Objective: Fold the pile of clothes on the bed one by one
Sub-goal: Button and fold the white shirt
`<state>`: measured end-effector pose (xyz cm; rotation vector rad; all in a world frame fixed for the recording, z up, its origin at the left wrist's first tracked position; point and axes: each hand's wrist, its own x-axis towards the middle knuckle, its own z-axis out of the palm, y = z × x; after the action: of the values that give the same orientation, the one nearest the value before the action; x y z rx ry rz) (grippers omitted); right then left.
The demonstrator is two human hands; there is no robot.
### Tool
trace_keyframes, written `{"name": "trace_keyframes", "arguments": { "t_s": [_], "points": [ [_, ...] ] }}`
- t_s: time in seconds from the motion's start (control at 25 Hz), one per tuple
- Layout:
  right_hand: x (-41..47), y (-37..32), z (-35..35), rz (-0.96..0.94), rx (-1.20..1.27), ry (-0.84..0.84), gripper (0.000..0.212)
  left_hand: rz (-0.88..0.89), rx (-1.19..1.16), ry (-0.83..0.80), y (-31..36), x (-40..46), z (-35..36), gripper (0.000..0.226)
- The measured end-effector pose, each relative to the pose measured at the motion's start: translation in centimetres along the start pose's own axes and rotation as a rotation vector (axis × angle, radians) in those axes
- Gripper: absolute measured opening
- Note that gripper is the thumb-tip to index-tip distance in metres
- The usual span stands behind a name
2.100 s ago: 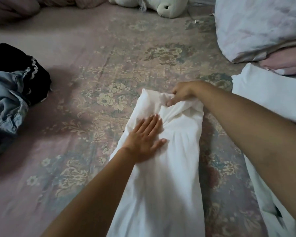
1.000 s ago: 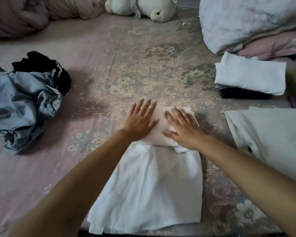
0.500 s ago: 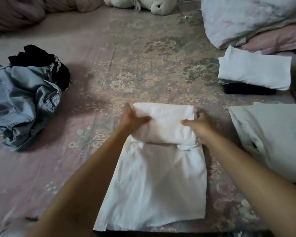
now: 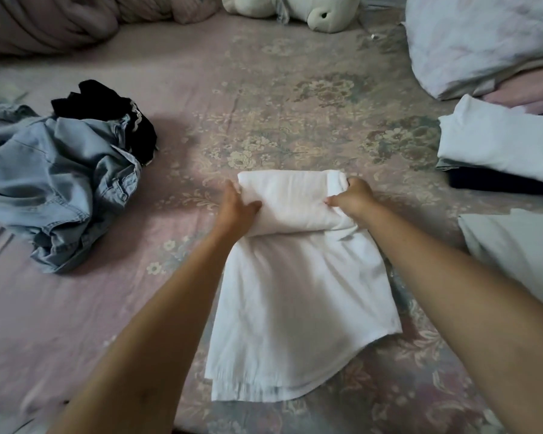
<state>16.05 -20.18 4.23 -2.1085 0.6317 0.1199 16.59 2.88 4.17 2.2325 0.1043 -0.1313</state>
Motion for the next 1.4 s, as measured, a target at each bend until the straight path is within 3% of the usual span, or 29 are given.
{"name": "trace_keyframes", "arguments": {
  "t_s": [0.16, 0.28, 0.36, 0.48, 0.52, 0.6, 0.68, 0.76, 0.88, 0.96, 1.04, 1.12, 1.28, 1.4],
  "points": [
    [1.8, 0.4, -2.0, 0.23, 0.171, -0.304, 0.07, -0.24, -0.132, -0.104, 0.1, 1.1, -0.5, 0.051],
    [-0.1, -1.1, -3.8, 0.059, 0.15, -0.334, 0.055, -0.221, -0.141, -0.22, 0.4, 1.6, -1.5, 0.065],
    [-1.9, -0.9, -4.4, -0.113, 0.161, -0.289, 0.053, -0.072, -0.281, -0.177, 0.5, 0.5, -1.9, 0.051],
    [-5.8, 0.9, -4.7, -0.486, 0.011, -0.254, 0.049, 0.225, -0.44, -0.127, -0.4, -1.9, -3.0, 0.05],
    [-6.7, 1.9, -4.7, -0.641, -0.139, -0.216, 0.049, 0.386, -0.351, -0.1, -1.3, -2.6, -3.3, 0.038],
    [-7.6, 4.4, -4.3, -0.889, -0.459, -0.145, 0.03, 0.769, 0.074, -0.03, -3.1, -4.4, -3.9, 0.015],
    [-8.2, 6.8, -4.2, -1.074, -0.718, -0.1, 0.031, 1.054, 0.454, -0.058, -5.5, -6.0, -4.2, 0.013],
    [-9.1, 7.7, -4.7, -1.133, -0.862, -0.121, 0.034, 1.212, 0.615, -0.141, -7.3, -7.0, -5.0, 0.022],
    [-11.7, 6.4, -4.9, -1.099, -0.815, -0.011, 0.011, 1.105, 0.604, -0.081, -6.0, -8.4, -4.9, 0.029],
    [-13.8, 5.3, -2.7, -1.05, -0.755, 0.013, 0.045, 0.987, 0.547, -0.099, -3.5, -10.0, -3.1, 0.039],
    [-15.4, 5.5, -0.3, -0.945, -0.889, -0.122, 0.088, 0.985, 0.684, -0.159, -3.1, -11.3, -0.5, 0.059],
    [-15.4, 7.2, 0.8, -0.853, -1.044, -0.239, 0.105, 0.952, 0.861, -0.222, -4.6, -11.3, 0.7, 0.067],
    [-13.6, 6.9, -1.0, -0.735, -0.925, -0.393, 0.113, 0.776, 0.776, -0.273, -4.4, -10.0, 0.0, 0.084],
    [-11.3, 3.7, -2.3, -0.648, -0.978, -0.251, 0.087, 0.396, 0.666, -0.404, -2.5, -7.1, -1.7, 0.102]
  ]
}}
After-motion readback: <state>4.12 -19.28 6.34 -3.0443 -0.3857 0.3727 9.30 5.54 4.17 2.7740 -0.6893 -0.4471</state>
